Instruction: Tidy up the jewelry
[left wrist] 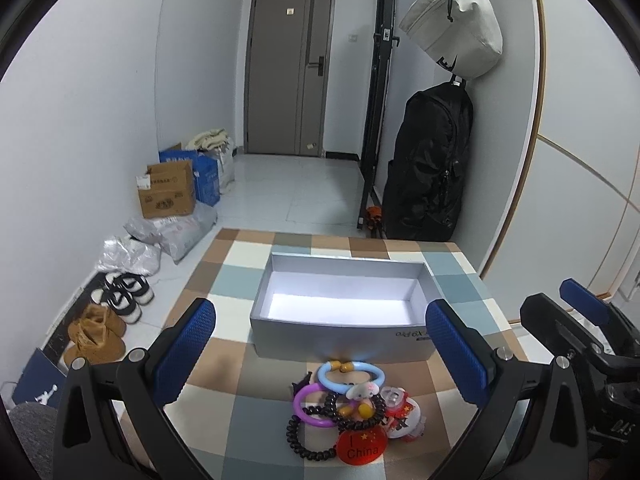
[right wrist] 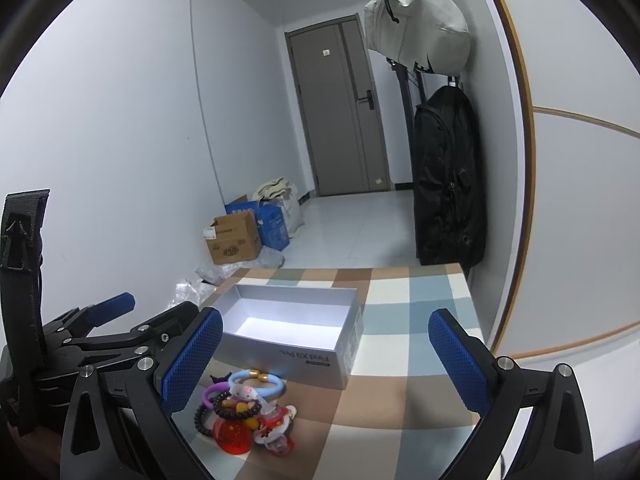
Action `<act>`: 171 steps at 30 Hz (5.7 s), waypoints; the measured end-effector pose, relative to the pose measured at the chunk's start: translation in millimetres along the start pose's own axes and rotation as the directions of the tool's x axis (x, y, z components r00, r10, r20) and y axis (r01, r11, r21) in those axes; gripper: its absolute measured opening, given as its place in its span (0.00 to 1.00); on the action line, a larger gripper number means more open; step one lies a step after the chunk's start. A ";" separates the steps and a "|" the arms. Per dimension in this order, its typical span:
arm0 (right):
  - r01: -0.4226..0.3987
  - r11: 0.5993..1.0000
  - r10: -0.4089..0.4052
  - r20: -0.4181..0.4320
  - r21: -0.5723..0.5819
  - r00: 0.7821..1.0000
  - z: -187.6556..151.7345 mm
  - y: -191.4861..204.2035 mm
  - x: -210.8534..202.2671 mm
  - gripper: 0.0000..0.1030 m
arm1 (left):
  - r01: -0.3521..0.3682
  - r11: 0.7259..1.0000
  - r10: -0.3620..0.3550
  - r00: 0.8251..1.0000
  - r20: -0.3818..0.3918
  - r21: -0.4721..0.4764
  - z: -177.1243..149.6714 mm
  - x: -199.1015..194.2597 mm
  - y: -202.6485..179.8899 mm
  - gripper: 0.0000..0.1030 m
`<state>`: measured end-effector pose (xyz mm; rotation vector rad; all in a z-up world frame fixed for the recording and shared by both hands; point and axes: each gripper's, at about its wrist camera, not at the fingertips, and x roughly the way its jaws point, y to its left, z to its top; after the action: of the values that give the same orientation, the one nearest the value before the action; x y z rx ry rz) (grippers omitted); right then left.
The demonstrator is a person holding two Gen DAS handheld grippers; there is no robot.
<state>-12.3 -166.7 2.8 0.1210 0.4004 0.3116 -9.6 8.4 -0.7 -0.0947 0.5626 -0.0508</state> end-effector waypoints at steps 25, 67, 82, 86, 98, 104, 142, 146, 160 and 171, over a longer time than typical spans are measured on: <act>-0.084 0.986 0.110 -0.186 0.143 0.976 -1.7 -23.8 26.4 1.00 | 0.135 0.991 -0.122 0.912 -0.390 0.007 -42.0 13.0 -2.8 0.85; -0.068 0.978 0.126 -0.298 0.197 0.946 -19.6 -30.5 37.3 1.00 | 0.201 0.972 -0.237 0.850 -0.470 -0.125 -21.9 68.3 14.8 0.07; -0.193 0.946 0.286 -0.392 0.259 0.874 -16.7 -6.9 62.2 1.00 | 0.233 0.963 -0.270 0.839 -0.472 -0.137 -18.6 60.4 26.6 0.05; -0.235 0.960 0.281 -0.453 0.154 0.846 -16.8 17.6 72.8 0.92 | 0.250 0.953 -0.304 0.823 -0.480 -0.173 -16.1 61.9 35.6 0.05; -0.416 0.882 0.202 -0.620 -0.222 0.758 -40.8 89.8 112.7 0.45 | 0.295 0.899 -0.424 0.776 -0.467 -0.325 -12.1 69.3 59.2 0.03; -0.429 0.861 0.174 -0.634 -0.273 0.753 -40.7 98.9 124.2 0.22 | 0.304 0.884 -0.439 0.800 -0.408 -0.354 -0.9 59.9 69.9 0.03; -0.316 0.942 0.331 -0.438 0.109 0.836 -1.8 23.8 69.5 0.12 | 0.128 0.952 -0.266 0.792 -0.549 -0.277 -28.4 85.8 76.3 0.21; -0.319 0.941 0.336 -0.427 0.115 0.839 -1.8 22.4 62.5 0.12 | 0.123 0.969 -0.222 0.810 -0.543 -0.212 -26.4 90.4 63.7 0.21; -0.318 0.938 0.348 -0.364 0.141 0.864 13.4 9.8 44.4 0.12 | 0.132 0.973 -0.207 0.858 -0.469 -0.188 -17.1 77.5 65.0 0.08; -0.320 0.933 0.358 -0.322 0.167 0.876 37.4 3.5 48.3 0.12 | 0.107 0.969 -0.178 0.928 -0.328 -0.224 18.3 43.1 74.1 0.07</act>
<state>44.0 -149.8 20.1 0.2464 0.7522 0.6654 38.2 80.3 -15.8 -0.3308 0.9134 -0.1555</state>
